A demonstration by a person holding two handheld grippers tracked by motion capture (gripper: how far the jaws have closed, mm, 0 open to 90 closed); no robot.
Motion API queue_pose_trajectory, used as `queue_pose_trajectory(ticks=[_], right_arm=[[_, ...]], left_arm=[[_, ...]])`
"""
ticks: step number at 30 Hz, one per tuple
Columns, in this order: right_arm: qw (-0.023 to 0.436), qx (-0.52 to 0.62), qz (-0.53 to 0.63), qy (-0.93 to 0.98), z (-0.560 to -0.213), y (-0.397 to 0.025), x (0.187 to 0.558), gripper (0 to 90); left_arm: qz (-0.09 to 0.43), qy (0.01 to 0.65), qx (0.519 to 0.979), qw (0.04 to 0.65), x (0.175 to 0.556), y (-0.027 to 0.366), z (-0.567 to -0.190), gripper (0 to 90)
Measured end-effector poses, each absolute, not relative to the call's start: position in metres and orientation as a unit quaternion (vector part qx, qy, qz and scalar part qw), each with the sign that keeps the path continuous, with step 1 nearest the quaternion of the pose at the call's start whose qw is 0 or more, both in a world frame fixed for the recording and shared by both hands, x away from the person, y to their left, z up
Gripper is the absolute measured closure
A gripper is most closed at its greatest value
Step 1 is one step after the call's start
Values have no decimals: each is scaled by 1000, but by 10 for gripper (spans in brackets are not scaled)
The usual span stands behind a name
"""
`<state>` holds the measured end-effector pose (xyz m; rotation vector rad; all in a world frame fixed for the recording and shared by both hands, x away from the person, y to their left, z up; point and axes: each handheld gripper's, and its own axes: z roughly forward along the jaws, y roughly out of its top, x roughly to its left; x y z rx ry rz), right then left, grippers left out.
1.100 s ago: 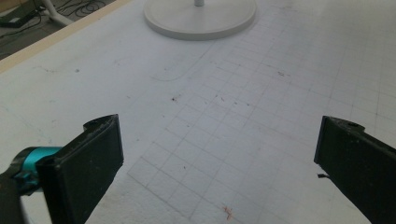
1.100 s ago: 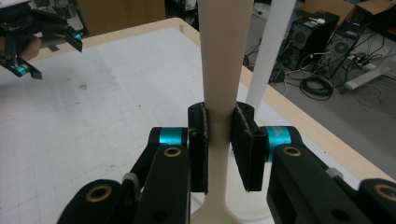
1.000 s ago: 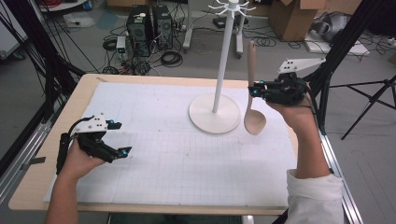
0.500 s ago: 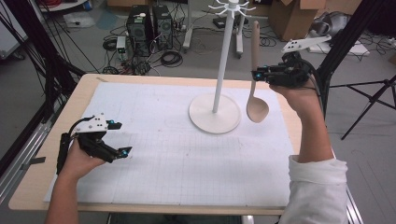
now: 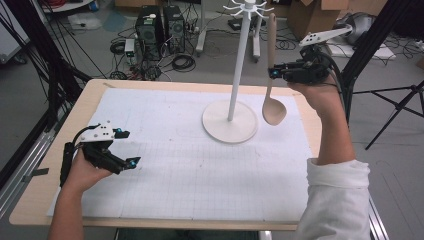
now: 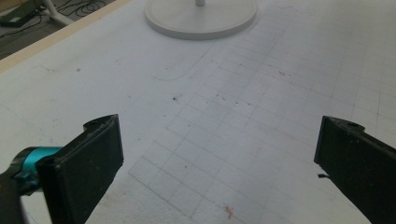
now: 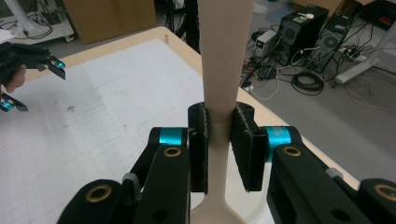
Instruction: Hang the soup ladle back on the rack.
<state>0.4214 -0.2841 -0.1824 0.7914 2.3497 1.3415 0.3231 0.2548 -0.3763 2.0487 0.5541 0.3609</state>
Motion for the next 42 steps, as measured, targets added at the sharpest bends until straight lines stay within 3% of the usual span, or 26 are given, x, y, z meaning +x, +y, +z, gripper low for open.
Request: queue_pose_trajectory(ticks=[42], right_arm=[[134, 281, 449, 837, -183, -266, 444, 773]], left_arm=[[147, 226, 839, 472, 324, 257, -377, 17]])
